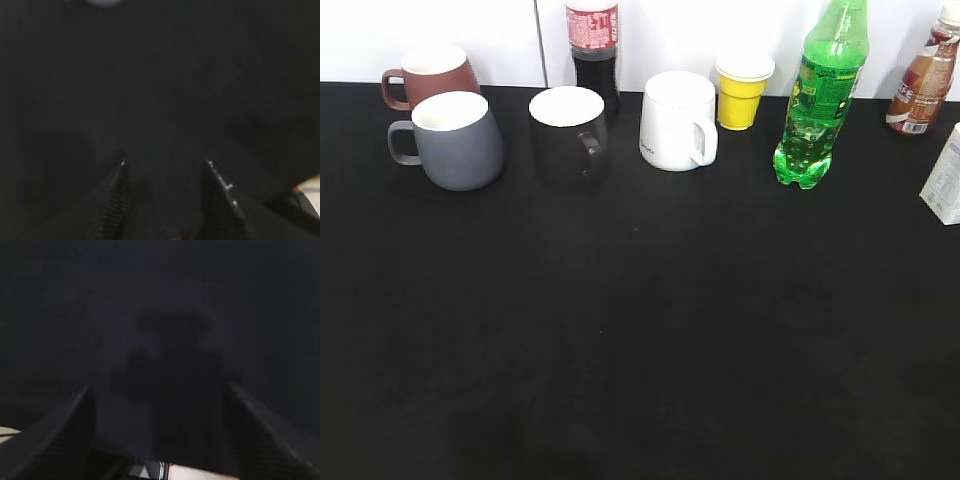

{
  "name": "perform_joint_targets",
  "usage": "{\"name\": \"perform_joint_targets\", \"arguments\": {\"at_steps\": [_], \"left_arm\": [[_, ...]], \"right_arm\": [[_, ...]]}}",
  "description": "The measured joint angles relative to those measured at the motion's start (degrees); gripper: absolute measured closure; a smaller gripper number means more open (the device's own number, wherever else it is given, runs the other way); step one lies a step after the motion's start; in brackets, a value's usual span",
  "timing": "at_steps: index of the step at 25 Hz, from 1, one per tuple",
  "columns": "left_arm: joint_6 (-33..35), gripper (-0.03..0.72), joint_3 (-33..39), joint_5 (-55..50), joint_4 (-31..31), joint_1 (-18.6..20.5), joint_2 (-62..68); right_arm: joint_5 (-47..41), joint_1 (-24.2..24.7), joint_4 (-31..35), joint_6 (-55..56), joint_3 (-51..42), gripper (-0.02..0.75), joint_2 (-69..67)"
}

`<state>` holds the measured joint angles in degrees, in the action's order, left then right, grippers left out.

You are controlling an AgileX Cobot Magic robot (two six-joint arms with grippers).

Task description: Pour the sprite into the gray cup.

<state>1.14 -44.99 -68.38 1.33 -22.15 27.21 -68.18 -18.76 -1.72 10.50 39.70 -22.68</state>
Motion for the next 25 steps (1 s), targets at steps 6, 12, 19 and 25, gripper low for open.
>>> {"name": "perform_joint_targets", "arguments": {"at_steps": [6, 12, 19, 25], "left_arm": [[-0.2, 0.333, 6.0, 2.7, -1.3, -0.1, -3.0], [-0.2, 0.333, 15.1, 7.3, -1.3, -0.1, -2.9], [-0.2, 0.333, 15.1, 7.3, -1.3, -0.1, -2.9], [-0.2, 0.333, 15.1, 7.3, -1.3, -0.1, -2.9]], "right_arm": [[-1.3, 0.0, -6.3, 0.9, -7.2, 0.152, 7.1], [7.1, 0.0, -6.0, 0.8, -10.4, 0.182, 7.1], [7.9, 0.0, -4.8, 0.7, -10.7, 0.185, 7.1], [7.9, 0.0, -4.7, 0.7, -10.7, 0.186, 7.1]]}}
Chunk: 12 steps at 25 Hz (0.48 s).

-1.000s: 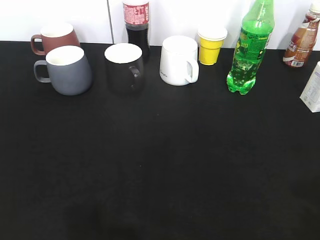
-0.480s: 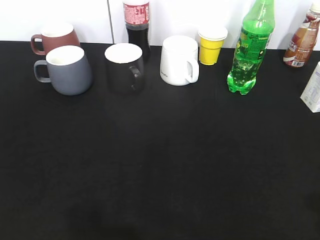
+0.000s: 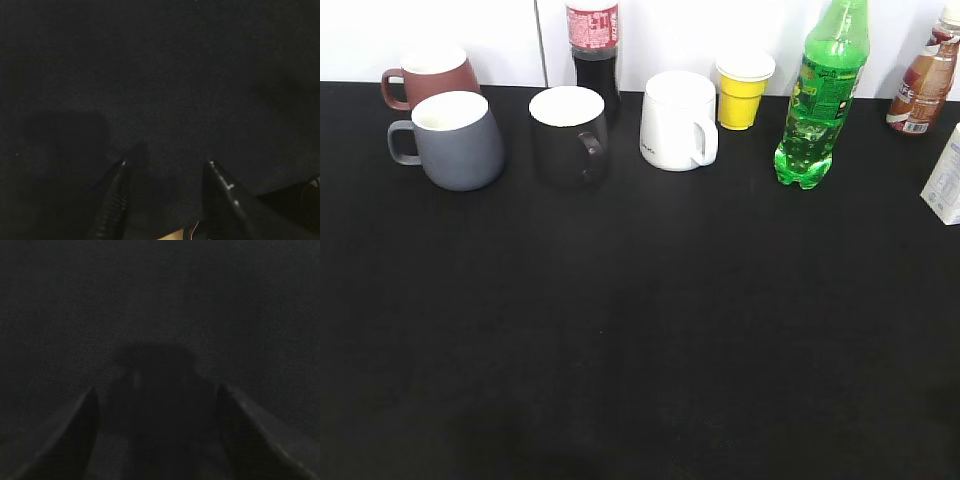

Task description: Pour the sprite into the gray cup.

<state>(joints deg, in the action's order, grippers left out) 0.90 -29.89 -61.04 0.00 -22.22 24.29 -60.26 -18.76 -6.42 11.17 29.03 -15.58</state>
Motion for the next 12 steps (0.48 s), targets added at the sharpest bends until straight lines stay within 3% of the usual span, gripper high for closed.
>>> {"name": "perform_joint_targets", "arguments": {"at_steps": [4, 5, 9, 12], "left_arm": [[0.0, 0.333, 0.1, 0.3, 0.0, 1.6, -3.0], [0.0, 0.333, 0.1, 0.3, 0.0, 3.5, -5.1], [0.0, 0.334, 0.1, 0.2, 0.0, 15.0, -15.4], [0.0, 0.334, 0.1, 0.2, 0.0, 17.9, -21.3]], "right_arm": [[0.1, 0.5, 0.0, 0.0, 0.0, 0.186, 0.1], [0.2, 2.4, 0.2, 0.0, 0.0, 0.186, 0.7], [0.3, 18.4, 0.5, 0.0, 0.0, 0.186, 7.3], [0.4, 21.0, 0.7, 0.0, 0.0, 0.186, 15.3]]}}
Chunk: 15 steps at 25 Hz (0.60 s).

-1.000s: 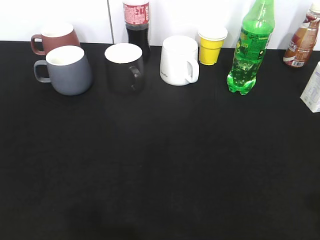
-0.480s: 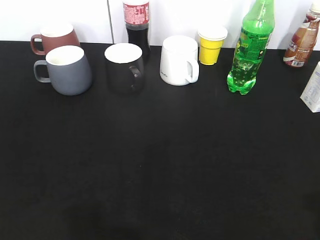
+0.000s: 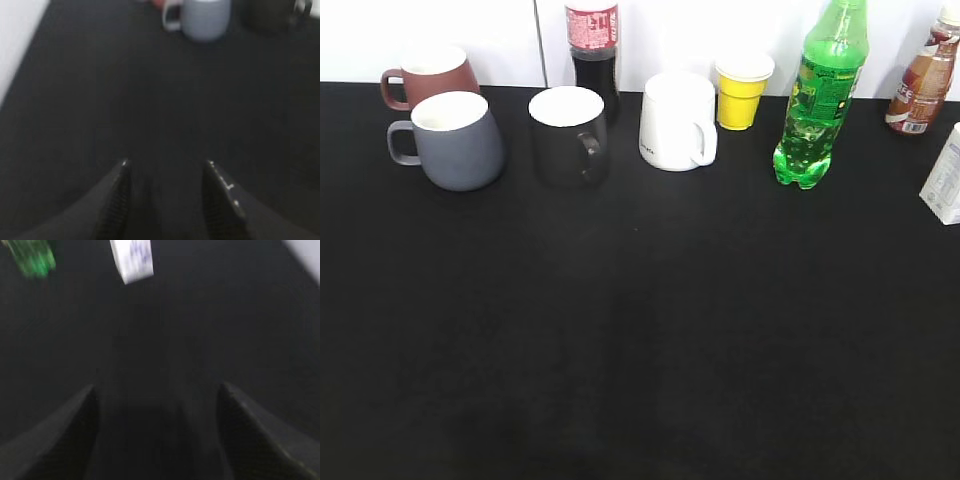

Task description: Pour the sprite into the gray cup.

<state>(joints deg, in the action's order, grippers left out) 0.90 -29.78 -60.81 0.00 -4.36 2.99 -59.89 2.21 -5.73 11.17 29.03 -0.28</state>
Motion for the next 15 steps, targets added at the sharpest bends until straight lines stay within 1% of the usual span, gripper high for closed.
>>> {"name": "perform_joint_targets", "arguments": {"at_steps": [3, 12, 15], "left_arm": [[0.0, 0.334, 0.2, 0.0, 0.0, 0.1, -3.4], [0.0, 0.334, 0.2, 0.0, 0.0, 0.1, -3.4], [0.0, 0.334, 0.2, 0.0, 0.0, 0.1, -3.4]], "right_arm": [[0.1, 0.1, 0.3, 0.0, 0.0, 0.186, 0.6], [0.0, 0.1, 0.7, 0.0, 0.0, 0.186, 0.8], [0.0, 0.1, 4.1, -2.4, -0.1, 0.186, 0.8]]}}
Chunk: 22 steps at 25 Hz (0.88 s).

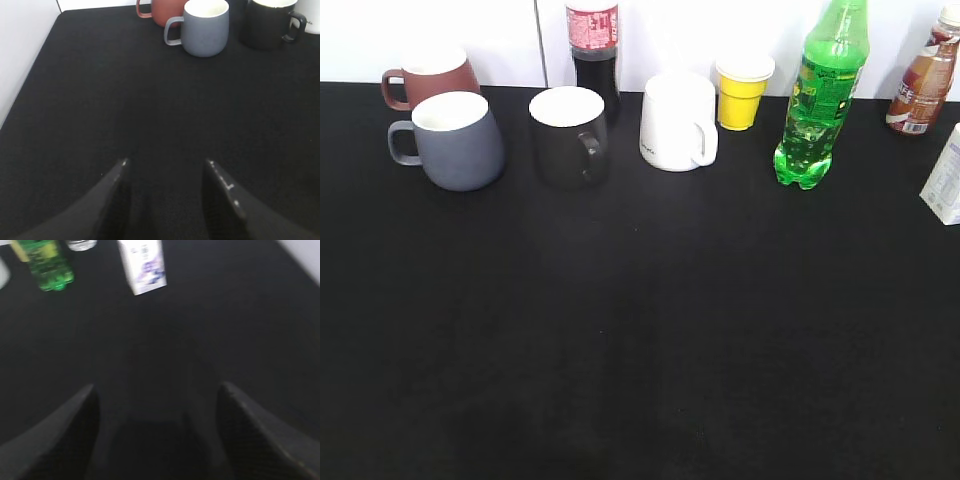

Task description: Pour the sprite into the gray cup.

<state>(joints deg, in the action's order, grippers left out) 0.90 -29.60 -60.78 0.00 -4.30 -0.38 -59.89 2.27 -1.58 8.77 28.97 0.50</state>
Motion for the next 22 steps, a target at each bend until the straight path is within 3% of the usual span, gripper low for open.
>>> {"name": "perform_joint_targets", "arguments": {"at_steps": [3, 22], "left_arm": [[0.0, 0.334, 0.0, 0.0, 0.0, 0.0, 0.0], [-0.2, 0.334, 0.0, 0.0, 0.0, 0.0, 0.0]], "right_arm": [[0.0, 0.0, 2.5, -3.1, -0.1, 0.186, 0.0], [0.1, 0.0, 2.7, -3.4, -0.1, 0.186, 0.0]]}}
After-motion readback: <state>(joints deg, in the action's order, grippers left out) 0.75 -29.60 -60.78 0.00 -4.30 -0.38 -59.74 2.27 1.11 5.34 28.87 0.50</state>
